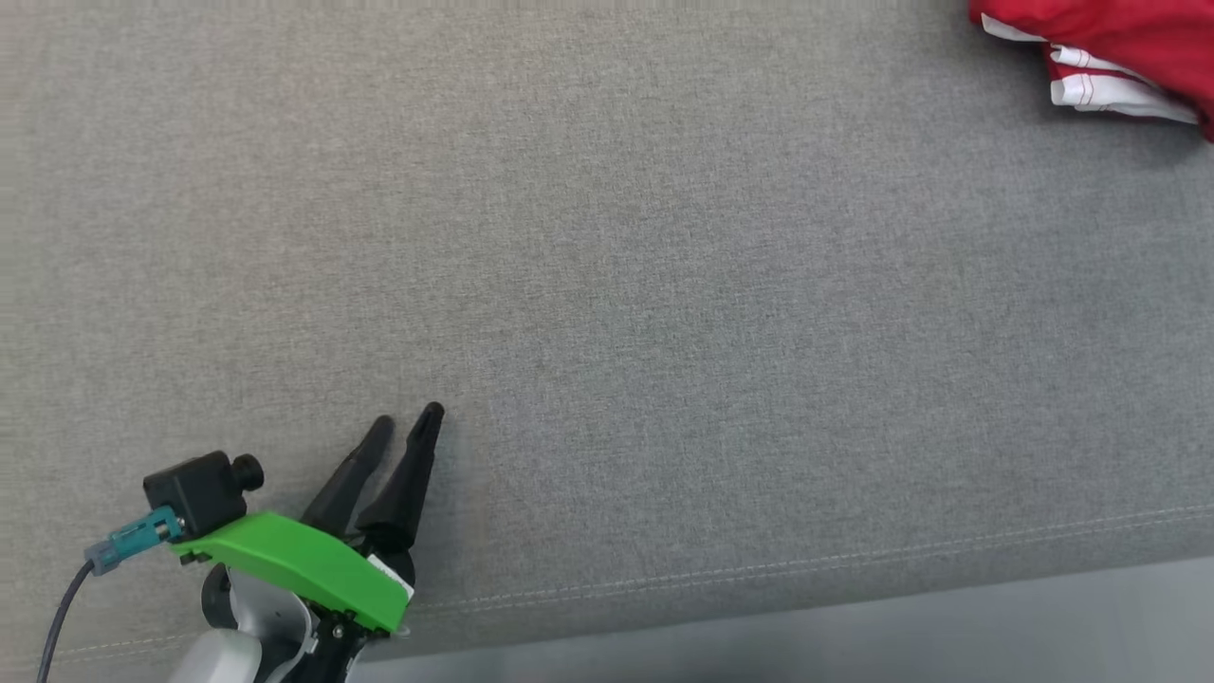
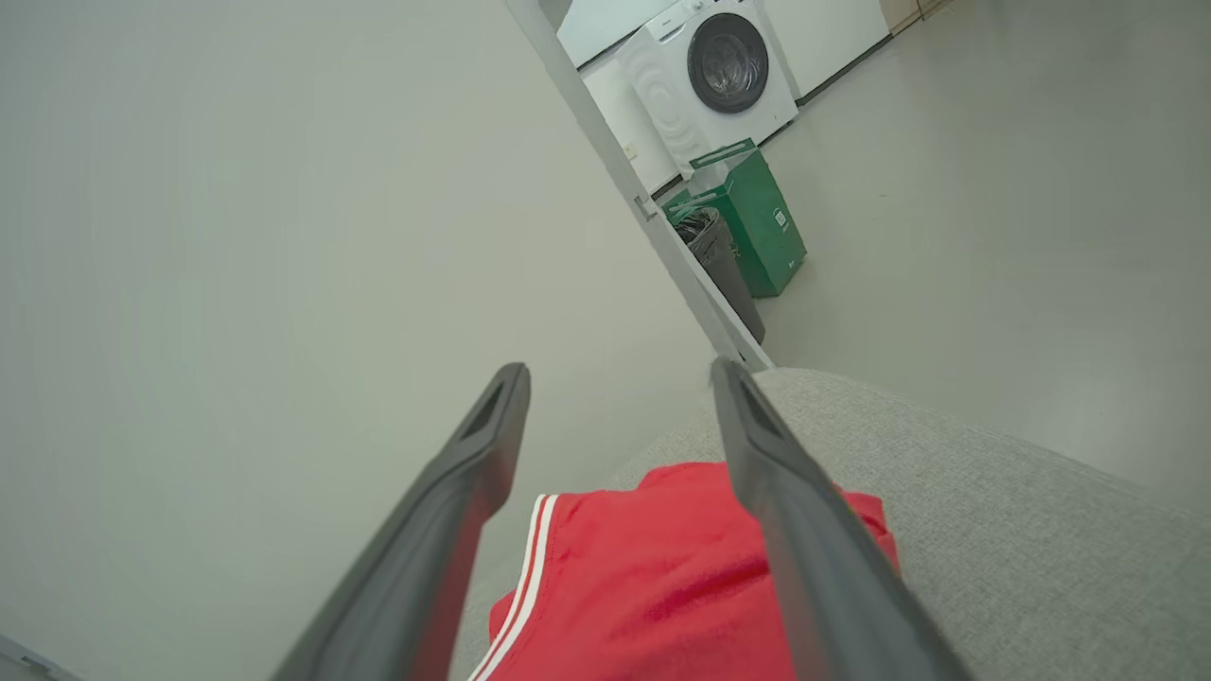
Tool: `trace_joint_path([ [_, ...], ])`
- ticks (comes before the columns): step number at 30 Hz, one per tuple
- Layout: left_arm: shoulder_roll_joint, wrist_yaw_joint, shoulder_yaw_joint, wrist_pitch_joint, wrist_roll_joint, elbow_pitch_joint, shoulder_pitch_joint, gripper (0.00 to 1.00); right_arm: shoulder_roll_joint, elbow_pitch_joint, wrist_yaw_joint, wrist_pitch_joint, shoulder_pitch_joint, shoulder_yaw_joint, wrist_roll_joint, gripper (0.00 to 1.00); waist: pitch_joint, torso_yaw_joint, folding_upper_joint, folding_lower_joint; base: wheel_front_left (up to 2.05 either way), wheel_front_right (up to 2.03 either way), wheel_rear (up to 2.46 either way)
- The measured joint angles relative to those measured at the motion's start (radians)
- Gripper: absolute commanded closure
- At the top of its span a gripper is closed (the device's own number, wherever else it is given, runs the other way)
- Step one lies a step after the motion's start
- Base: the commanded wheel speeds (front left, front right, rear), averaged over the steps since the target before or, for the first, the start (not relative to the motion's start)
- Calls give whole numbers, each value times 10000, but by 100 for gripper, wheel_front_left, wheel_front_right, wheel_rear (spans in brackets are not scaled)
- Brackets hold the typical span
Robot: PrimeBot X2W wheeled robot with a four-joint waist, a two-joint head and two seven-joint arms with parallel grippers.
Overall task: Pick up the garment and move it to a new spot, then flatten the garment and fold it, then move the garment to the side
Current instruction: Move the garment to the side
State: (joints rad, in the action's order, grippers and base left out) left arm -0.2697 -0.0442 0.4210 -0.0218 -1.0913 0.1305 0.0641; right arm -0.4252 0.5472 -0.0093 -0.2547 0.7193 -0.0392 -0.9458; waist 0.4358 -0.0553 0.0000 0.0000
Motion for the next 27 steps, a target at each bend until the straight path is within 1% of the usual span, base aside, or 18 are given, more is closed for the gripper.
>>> trace_joint_path([
  [2,12,-4,-73,278,155,-211,3,0,-171,-284,4,0,-284,42,393,0,-220,103,0,0,0,0,0],
  [4,-48,-4,-132,520,631,-418,2,0,-311,-552,2,0,-615,119,894,0,-447,220,0,0,0,0,0],
  [6,-38,-13,-278,796,700,-583,2,0,-322,-922,-15,0,-928,-4,1342,0,-670,347,0,0,0,0,0],
  [7,-44,-13,-301,913,777,-650,2,0,-320,-1122,-56,0,-1062,-54,1555,0,-783,416,0,0,0,0,0],
  [9,-142,-42,-282,1135,1356,-886,3,0,-318,-1507,-138,0,-1360,-84,2040,0,-1003,561,0,0,0,0,0],
  [11,-276,-104,-288,1348,1716,-1080,2,0,-290,-1808,-265,0,-1708,-77,2487,0,-1217,710,0,0,0,0,0],
  [17,-288,-176,-288,2021,2291,-1427,1,0,272,-2754,-462,0,-2758,142,3509,0,-1849,1146,0,0,0,0,0],
  [18,-288,-190,-291,2127,2401,-1488,1,0,397,-2907,-545,0,-2887,190,3641,0,-1949,1208,0,0,0,0,0],
  [20,-288,-194,-293,2316,2533,-1557,-1,0,612,-3193,-556,0,-3200,395,3952,0,-2149,1320,0,0,0,0,0],
  [21,-295,-203,-293,2357,2625,-1611,-6,0,777,-3444,-635,0,-3555,598,4280,0,-2334,1419,0,0,0,0,0],
  [23,-322,-268,-290,2433,2903,-1674,-17,0,892,-3572,-652,0,-3950,792,4554,0,-2501,1515,0,0,0,0,0],
  [24,-343,-268,-290,2441,3041,-1712,-21,0,940,-3614,-721,0,-4165,922,4694,0,-2575,1559,0,0,0,0,0],
  [27,-385,-282,-309,2533,3221,-1783,-30,0,1160,-3714,-732,0,-4784,1279,5137,0,-2773,1673,0,0,0,0,0],
])
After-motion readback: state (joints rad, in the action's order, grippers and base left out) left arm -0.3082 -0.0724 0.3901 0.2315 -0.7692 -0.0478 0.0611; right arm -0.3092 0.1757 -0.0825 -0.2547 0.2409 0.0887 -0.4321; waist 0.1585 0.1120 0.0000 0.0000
